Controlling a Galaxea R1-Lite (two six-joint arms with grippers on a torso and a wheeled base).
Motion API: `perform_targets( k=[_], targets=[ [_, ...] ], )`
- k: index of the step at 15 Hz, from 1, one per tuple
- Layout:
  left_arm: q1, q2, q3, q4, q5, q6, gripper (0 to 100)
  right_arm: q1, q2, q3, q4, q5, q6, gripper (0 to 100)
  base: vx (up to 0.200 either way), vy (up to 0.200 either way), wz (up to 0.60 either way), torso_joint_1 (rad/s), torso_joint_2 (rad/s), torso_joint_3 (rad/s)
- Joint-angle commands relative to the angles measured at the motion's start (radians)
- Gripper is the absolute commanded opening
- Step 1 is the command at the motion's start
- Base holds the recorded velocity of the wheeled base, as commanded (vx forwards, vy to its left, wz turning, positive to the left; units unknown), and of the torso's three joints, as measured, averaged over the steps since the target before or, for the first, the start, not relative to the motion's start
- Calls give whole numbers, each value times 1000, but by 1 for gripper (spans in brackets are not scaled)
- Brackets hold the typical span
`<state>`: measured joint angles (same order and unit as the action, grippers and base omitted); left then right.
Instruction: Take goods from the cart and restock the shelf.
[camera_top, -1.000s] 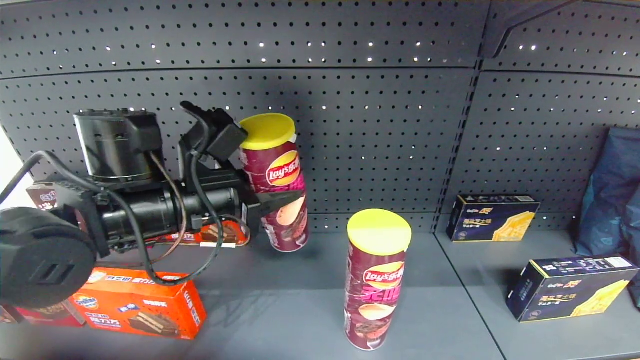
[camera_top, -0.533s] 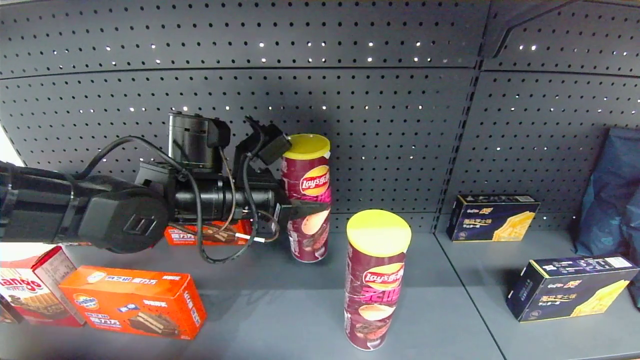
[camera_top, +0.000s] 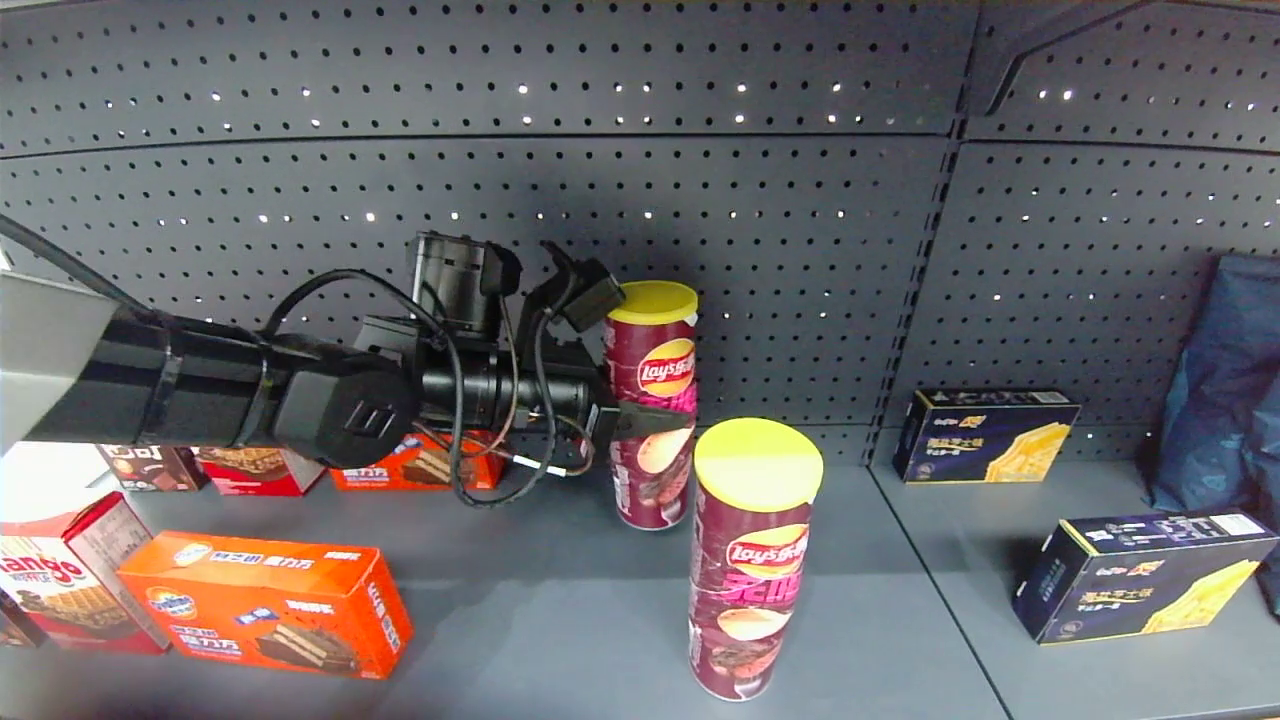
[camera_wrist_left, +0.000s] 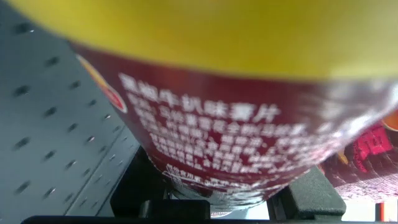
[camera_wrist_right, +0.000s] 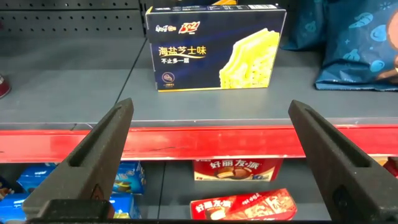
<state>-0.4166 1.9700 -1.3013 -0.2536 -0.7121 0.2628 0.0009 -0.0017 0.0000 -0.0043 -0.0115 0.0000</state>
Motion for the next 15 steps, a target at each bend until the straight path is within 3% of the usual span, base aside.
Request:
perform_targets(
  k=[1,9,15],
  targets=[
    [-2,32,-21,-3,-23,0,0,1,2,0,0,1,0,100,0,0,0,0,0,0],
    [-31,128,-85,-85,-23,0,0,1,2,0,0,-1,0,100,0,0,0,0,0,0],
    [-37,175,-141,-95,-23,3,0,1,2,0,0,-1,0,100,0,0,0,0,0,0]
  ],
)
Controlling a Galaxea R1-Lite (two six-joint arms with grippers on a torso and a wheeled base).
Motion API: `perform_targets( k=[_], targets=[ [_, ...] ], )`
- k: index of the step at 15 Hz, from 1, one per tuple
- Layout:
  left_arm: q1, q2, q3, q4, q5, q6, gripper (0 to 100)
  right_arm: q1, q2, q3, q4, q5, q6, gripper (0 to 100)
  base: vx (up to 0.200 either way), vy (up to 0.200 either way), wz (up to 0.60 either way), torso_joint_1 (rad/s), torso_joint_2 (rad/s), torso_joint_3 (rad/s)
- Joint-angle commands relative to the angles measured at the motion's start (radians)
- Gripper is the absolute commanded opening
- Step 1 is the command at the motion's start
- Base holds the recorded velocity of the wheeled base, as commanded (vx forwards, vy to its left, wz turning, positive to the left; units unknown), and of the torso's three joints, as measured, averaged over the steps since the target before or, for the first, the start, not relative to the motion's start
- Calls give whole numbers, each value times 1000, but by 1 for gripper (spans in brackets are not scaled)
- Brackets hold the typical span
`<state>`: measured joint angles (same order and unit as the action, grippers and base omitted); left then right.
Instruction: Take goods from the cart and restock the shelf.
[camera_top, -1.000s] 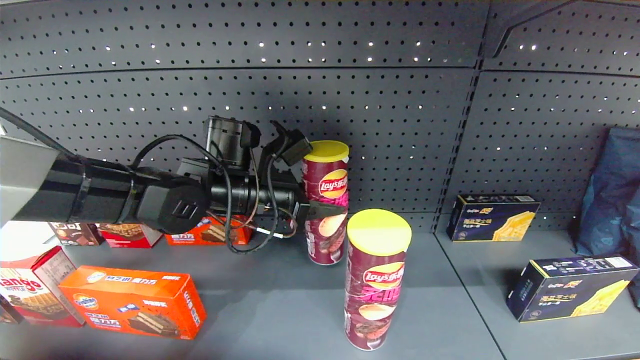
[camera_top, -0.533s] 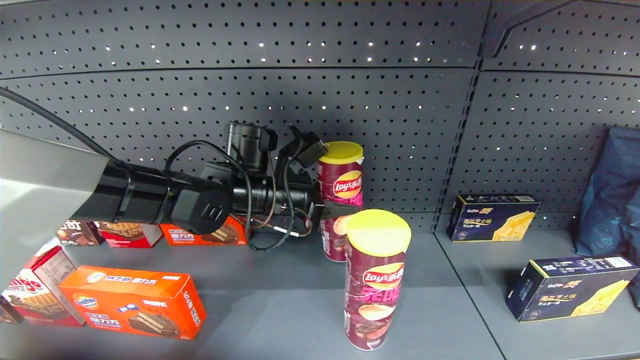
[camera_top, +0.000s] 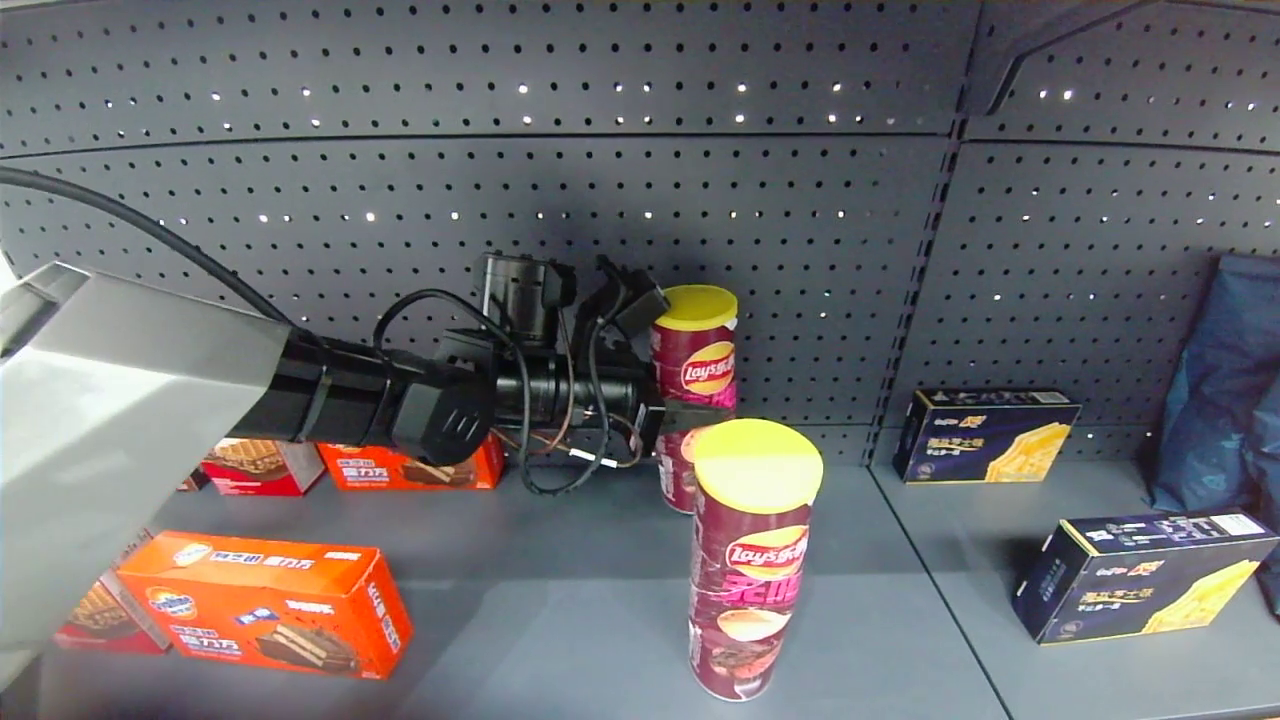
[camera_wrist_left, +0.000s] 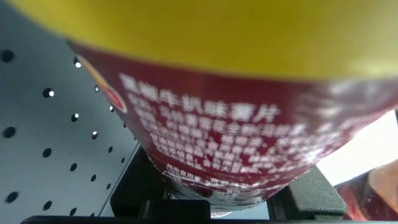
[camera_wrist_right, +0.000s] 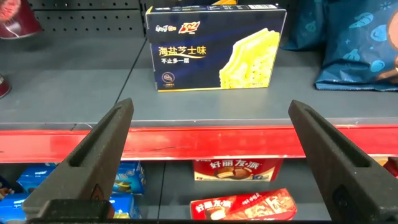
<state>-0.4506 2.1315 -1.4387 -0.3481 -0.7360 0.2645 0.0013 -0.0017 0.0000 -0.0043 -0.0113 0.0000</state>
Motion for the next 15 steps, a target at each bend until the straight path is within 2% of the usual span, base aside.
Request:
perform_targets(
  k=[1,5,8,15],
  targets=[
    [-5,19,-5,-3,1,1,0,0,2,0,0,-1,0,100,0,0,0,0,0,0],
    [-5,22,14,-22,1,2,0,0,2,0,0,-1,0,100,0,0,0,0,0,0],
    [3,36,20,-17,1,59,0,0,2,0,0,-1,0,100,0,0,0,0,0,0],
    [-3,45,40,-22,3,64,0,0,2,0,0,-1,0,100,0,0,0,0,0,0]
  ],
)
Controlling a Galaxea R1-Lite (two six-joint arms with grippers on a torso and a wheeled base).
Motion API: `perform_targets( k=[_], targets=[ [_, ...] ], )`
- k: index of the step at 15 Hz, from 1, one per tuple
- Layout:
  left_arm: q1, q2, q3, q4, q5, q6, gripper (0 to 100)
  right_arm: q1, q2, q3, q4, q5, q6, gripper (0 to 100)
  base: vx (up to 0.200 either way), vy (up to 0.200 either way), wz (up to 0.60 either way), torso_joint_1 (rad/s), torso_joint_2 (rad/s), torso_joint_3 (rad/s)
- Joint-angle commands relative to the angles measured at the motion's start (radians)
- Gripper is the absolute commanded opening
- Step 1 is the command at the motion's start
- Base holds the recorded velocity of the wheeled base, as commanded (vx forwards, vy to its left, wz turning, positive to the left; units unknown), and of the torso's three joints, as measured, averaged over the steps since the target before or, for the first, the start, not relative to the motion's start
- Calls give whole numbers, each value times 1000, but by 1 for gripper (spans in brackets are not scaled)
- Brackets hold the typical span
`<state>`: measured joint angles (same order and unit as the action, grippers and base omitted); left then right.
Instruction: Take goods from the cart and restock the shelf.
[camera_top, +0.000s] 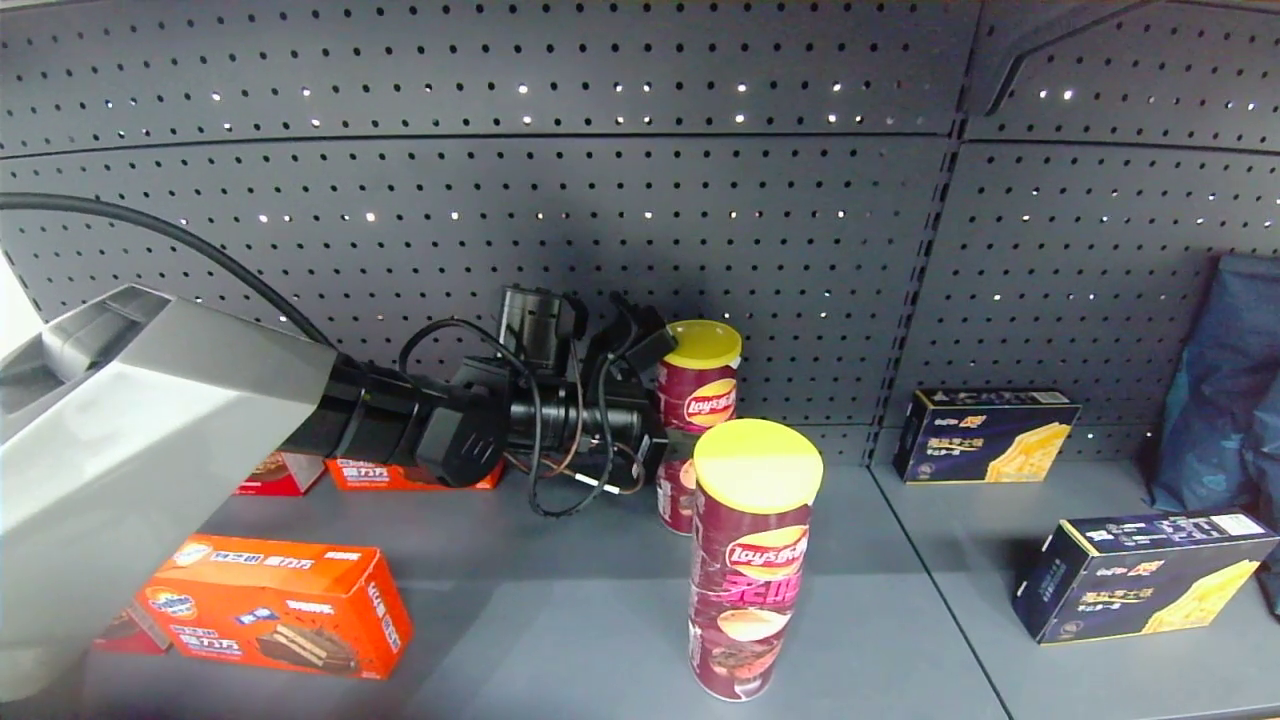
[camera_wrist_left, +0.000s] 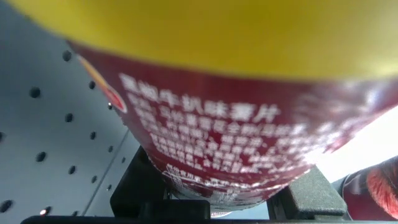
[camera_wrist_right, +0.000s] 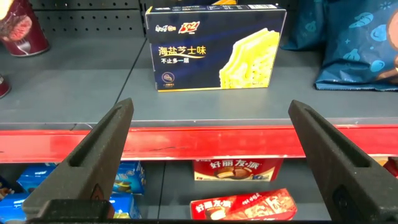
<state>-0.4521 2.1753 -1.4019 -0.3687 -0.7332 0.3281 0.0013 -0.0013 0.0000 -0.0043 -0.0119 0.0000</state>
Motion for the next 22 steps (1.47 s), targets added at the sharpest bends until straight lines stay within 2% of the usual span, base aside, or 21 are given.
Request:
perform_targets(
  k=[1,5,6,7,10,15,17,20,22],
  targets=[
    [-2,3,4,-1,0,0,0,0,1,0,0,1,0,100,0,0,0,0,0,0],
    [-11,12,3,-22,5,0,0,0,1,0,0,0,0,100,0,0,0,0,0,0],
    [-11,14,4,-26,15,0,100,0,1,0,0,1,0,100,0,0,0,0,0,0],
    [-13,11,11,-26,32,0,100,0,1,0,0,0,0,100,0,0,0,0,0,0],
    [-8,-26,61,-26,34,0,100,0,1,0,0,1,0,100,0,0,0,0,0,0],
    [7,-170,228,-70,41,-6,100,0,1,0,0,1,0,100,0,0,0,0,0,0],
    [32,-204,281,-90,48,-6,100,0,1,0,0,0,0,100,0,0,0,0,0,0],
    [38,-287,391,-113,136,-17,100,0,1,0,0,1,0,100,0,0,0,0,0,0],
    [36,-290,408,-116,241,-67,100,0,1,0,0,0,0,100,0,0,0,0,0,0]
  ],
)
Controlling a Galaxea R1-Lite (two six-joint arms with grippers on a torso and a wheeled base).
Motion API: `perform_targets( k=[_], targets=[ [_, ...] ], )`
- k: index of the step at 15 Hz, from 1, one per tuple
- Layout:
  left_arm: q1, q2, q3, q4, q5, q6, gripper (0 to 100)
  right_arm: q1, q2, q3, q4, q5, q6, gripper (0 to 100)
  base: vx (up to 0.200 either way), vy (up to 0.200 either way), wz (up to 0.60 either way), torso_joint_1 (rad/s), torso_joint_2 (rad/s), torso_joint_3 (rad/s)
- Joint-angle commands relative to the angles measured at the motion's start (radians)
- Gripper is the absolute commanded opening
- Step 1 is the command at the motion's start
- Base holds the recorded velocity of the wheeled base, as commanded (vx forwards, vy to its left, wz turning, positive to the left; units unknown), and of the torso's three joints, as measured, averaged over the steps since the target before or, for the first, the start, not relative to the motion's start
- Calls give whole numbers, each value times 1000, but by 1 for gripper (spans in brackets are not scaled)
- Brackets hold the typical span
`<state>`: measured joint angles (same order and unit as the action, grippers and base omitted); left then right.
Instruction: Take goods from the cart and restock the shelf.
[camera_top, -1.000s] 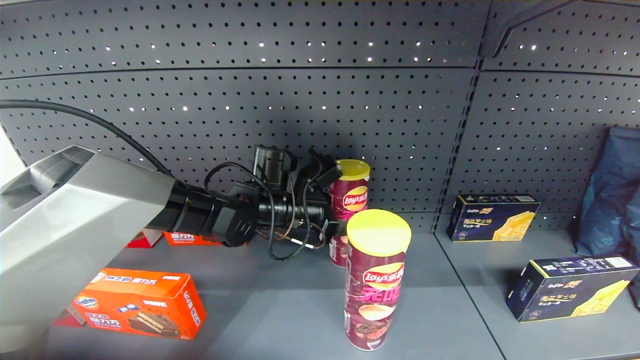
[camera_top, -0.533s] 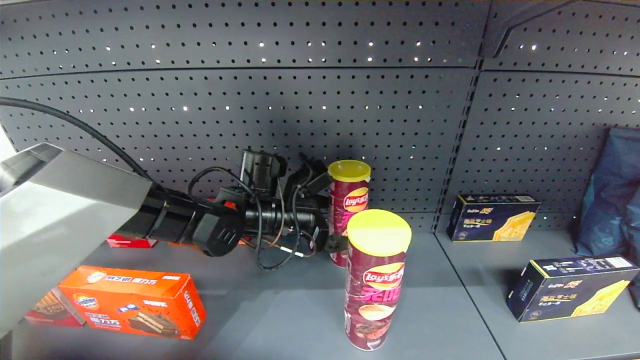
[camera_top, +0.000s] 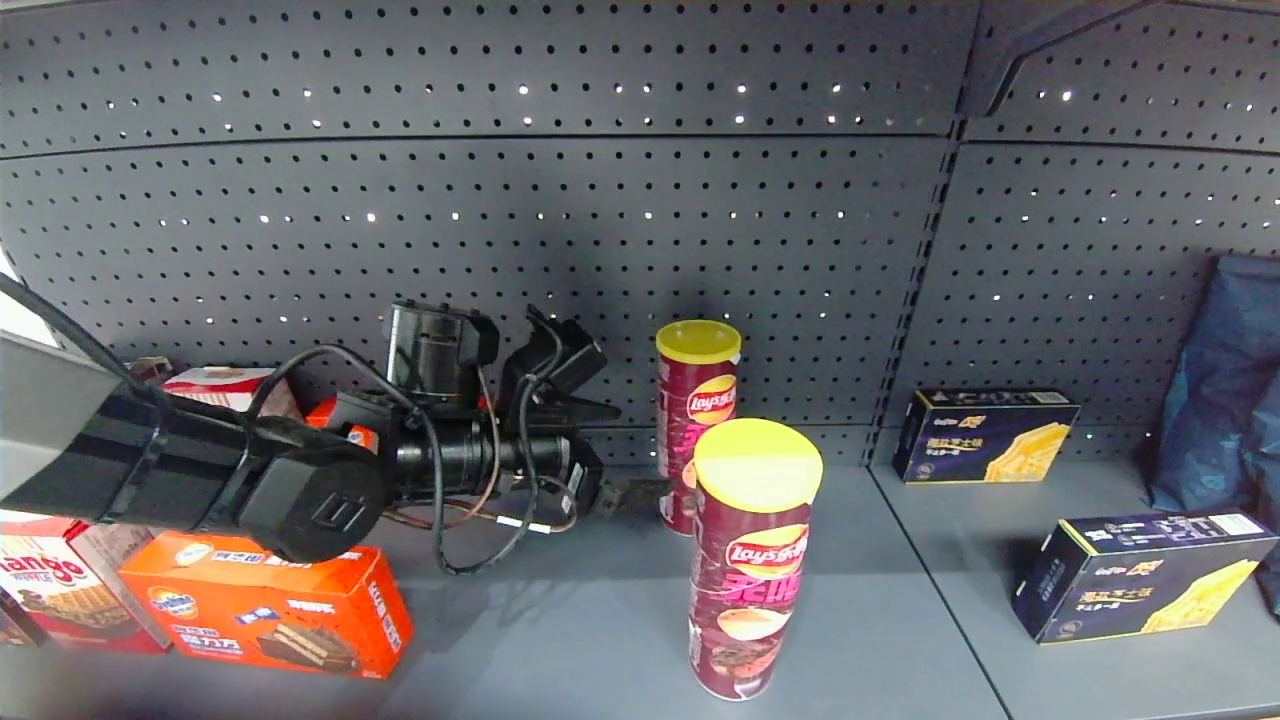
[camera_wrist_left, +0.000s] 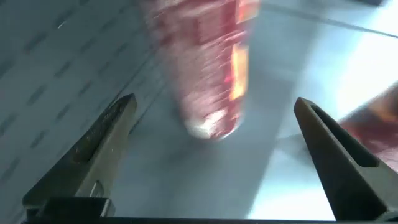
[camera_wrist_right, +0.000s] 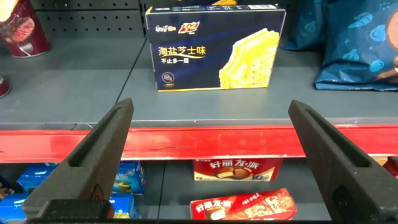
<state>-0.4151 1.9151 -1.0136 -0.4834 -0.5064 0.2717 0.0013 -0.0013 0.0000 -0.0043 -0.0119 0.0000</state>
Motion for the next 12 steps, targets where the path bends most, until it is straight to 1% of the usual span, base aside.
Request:
perform_targets(
  k=[1,2,3,5,7,8,10,12],
  targets=[
    [-5,-30,18,-20,63,-25,100,0,1,0,0,0,0,100,0,0,0,0,0,0],
    [-14,-19,20,-49,152,-31,100,0,1,0,0,1,0,100,0,0,0,0,0,0],
    [-27,-1,20,-57,223,-31,100,0,1,0,0,0,0,100,0,0,0,0,0,0],
    [-39,24,15,-67,319,-31,100,0,1,0,0,0,0,100,0,0,0,0,0,0],
    [-40,39,15,-70,368,-26,100,0,1,0,0,1,0,100,0,0,0,0,0,0],
    [-40,50,13,-72,381,-20,100,0,1,0,0,0,0,100,0,0,0,0,0,0],
    [-40,70,4,-90,401,-20,100,0,1,0,0,0,0,100,0,0,0,0,0,0],
    [-45,87,1,-109,405,-20,100,0,1,0,0,1,0,100,0,0,0,0,0,0]
  ],
)
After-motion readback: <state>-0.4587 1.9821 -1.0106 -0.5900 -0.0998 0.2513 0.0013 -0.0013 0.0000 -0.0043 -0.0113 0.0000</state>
